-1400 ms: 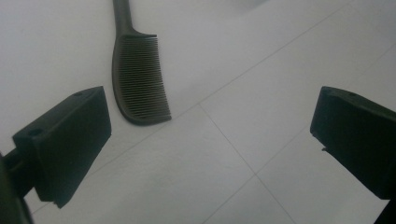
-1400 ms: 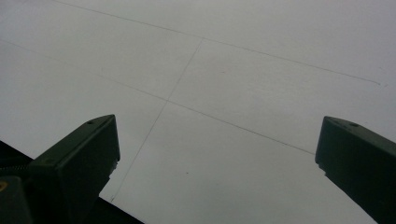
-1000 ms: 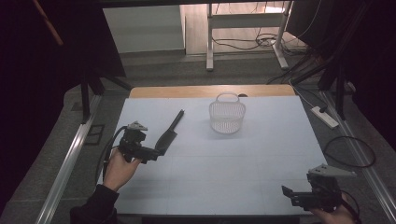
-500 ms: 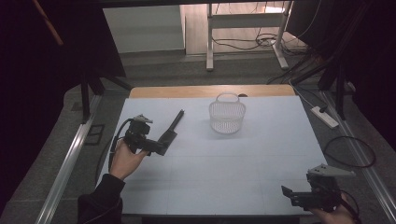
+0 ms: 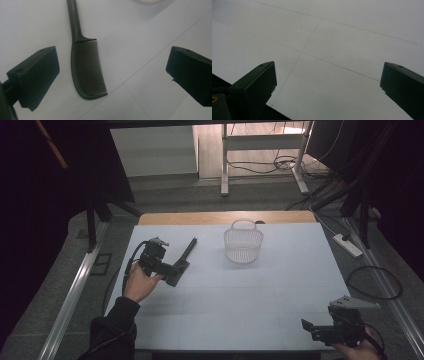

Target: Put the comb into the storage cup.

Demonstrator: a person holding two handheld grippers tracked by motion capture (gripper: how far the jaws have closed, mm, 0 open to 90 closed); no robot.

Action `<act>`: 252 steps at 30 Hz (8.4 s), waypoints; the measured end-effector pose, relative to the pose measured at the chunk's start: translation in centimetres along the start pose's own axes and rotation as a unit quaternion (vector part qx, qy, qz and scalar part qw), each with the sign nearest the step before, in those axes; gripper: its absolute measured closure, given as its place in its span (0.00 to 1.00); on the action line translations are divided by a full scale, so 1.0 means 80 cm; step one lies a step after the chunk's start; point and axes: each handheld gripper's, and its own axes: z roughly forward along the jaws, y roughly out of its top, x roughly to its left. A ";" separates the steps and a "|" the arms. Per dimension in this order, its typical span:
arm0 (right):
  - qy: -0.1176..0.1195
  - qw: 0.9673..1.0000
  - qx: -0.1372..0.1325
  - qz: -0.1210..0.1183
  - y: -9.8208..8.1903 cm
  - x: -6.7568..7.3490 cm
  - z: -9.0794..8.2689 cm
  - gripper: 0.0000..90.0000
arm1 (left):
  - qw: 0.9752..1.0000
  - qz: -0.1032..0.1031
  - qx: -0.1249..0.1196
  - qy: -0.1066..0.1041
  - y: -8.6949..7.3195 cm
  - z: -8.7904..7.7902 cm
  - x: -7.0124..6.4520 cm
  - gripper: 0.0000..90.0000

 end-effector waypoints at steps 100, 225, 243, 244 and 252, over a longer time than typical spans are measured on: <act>0.013 1.000 0.008 0.002 0.000 -0.002 0.002 0.03 | 0.991 -0.050 0.090 0.081 0.071 0.144 0.080 0.99; 0.018 0.999 0.023 -0.015 0.003 0.002 0.006 0.05 | 0.976 0.075 0.197 -0.062 -0.085 0.053 -0.101 0.99; 0.017 0.999 0.024 -0.015 0.003 0.002 0.007 0.05 | 0.990 0.006 0.143 -0.018 -0.092 0.003 -0.044 0.99; 0.017 0.999 0.024 -0.016 0.003 0.002 0.007 0.05 | 0.989 0.002 0.145 -0.012 -0.094 0.000 -0.039 0.99; 0.017 0.999 0.024 -0.015 0.004 0.002 0.007 0.05 | 0.984 -0.051 0.168 0.030 -0.115 -0.003 0.002 0.99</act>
